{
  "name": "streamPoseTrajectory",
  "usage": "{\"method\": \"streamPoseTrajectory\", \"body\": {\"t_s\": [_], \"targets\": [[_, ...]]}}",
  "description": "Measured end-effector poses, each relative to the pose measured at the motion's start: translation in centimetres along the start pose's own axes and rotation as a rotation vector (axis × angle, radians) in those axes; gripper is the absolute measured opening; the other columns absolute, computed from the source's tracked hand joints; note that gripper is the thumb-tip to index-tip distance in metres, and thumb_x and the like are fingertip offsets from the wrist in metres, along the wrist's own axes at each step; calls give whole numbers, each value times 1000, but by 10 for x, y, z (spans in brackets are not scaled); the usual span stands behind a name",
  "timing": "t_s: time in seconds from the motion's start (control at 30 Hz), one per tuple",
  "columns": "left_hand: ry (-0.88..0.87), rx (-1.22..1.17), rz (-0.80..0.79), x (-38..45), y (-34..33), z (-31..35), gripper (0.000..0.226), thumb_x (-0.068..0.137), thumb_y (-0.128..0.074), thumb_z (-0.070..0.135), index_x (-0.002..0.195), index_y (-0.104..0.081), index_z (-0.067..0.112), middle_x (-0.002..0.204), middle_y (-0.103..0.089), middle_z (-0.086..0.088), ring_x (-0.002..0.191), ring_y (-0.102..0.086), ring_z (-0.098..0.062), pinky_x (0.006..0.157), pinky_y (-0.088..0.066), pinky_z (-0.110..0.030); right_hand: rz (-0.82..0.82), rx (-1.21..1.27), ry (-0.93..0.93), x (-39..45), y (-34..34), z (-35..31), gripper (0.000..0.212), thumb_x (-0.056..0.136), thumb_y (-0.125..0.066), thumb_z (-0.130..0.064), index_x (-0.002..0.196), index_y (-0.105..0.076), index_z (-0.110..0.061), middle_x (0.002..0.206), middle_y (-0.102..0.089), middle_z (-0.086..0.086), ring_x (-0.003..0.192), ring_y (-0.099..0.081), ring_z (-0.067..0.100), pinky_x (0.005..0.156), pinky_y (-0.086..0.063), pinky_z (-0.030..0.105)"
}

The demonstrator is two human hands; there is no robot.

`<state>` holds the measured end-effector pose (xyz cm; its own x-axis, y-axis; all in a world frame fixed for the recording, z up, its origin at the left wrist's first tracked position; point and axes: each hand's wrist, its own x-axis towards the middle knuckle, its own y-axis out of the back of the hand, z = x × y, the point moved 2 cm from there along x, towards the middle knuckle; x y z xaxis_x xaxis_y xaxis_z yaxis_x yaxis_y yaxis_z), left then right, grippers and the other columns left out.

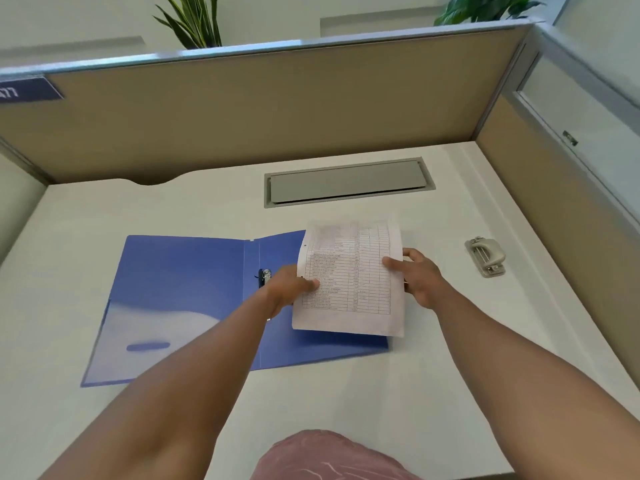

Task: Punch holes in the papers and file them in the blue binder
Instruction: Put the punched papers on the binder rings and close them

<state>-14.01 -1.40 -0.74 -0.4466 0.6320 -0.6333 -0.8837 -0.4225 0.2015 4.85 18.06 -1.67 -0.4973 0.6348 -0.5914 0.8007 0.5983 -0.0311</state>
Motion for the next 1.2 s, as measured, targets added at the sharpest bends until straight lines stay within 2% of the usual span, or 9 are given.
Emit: {"method": "streamPoseTrajectory", "body": {"t_s": [0.13, 0.23, 0.37, 0.43, 0.57, 0.73, 0.9, 1.07, 1.2], "targets": [[98, -6, -21, -5, 14, -14, 20, 93, -68, 14, 113, -63, 13, 106, -71, -1, 88, -68, -15, 63, -54, -25, -14, -113, 5, 0, -17, 0, 29, 80, -78, -13, 102, -60, -19, 101, -73, 4, 92, -71, 23, 89, -57, 43], [163, -79, -36, -8, 22, -23, 11, 94, -68, 14, 104, -63, 15, 102, -71, -1, 86, -69, -16, 62, -56, -26, -52, -144, -5, 1, -28, -1, 32, 81, -78, -11, 108, -60, -15, 104, -73, 5, 92, -71, 23, 87, -58, 41], [145, -218, 42, -5, 38, -31, 28, 91, -71, 33, 110, -65, 12, 107, -75, -8, 99, -72, -31, 92, -56, -49, -121, -170, -23, -1, -38, -4, 36, 83, -76, -10, 115, -60, -14, 108, -72, 6, 98, -70, 24, 86, -57, 39], [103, -260, 94, -2, 45, -32, 31, 92, -69, 35, 110, -66, 11, 107, -75, -9, 103, -71, -33, 95, -54, -51, -135, -194, -34, -1, -41, -3, 35, 83, -76, -10, 114, -61, -15, 109, -72, 7, 100, -70, 26, 85, -57, 39], [64, -338, 127, 2, 55, -34, 22, 93, -69, 24, 110, -68, 10, 108, -75, -8, 98, -72, -26, 87, -59, -40, -150, -253, -49, 1, -48, -1, 34, 81, -77, -10, 112, -62, -14, 111, -72, 8, 99, -70, 26, 85, -58, 39], [38, -317, 207, 7, 59, -41, 22, 90, -73, 16, 110, -68, 11, 101, -75, -4, 81, -73, -16, 64, -57, -24, -53, -353, -92, 7, -60, 5, 38, 80, -79, -8, 113, -60, -6, 109, -70, 11, 96, -68, 26, 66, -55, 30], [45, -297, 305, 15, 60, -52, 20, 89, -74, 12, 108, -69, 9, 102, -74, -5, 86, -71, -18, 76, -58, -30, -37, -386, -105, 14, -70, 11, 36, 80, -79, -9, 112, -62, -7, 108, -71, 10, 98, -69, 27, 78, -58, 37], [50, -327, 314, 16, 61, -60, 12, 90, -72, 11, 101, -67, 15, 100, -72, -3, 87, -70, -18, 69, -56, -27, -82, -289, -118, 15, -79, 14, 35, 82, -77, -12, 114, -63, -10, 107, -73, 7, 95, -71, 25, 82, -58, 40], [62, -350, 320, 18, 65, -65, 9, 93, -69, 17, 101, -69, 14, 101, -74, -5, 89, -72, -22, 74, -59, -33, -86, -307, -74, 14, -86, 13, 30, 85, -73, -11, 113, -62, -11, 106, -72, 5, 92, -70, 24, 82, -58, 39]]}}
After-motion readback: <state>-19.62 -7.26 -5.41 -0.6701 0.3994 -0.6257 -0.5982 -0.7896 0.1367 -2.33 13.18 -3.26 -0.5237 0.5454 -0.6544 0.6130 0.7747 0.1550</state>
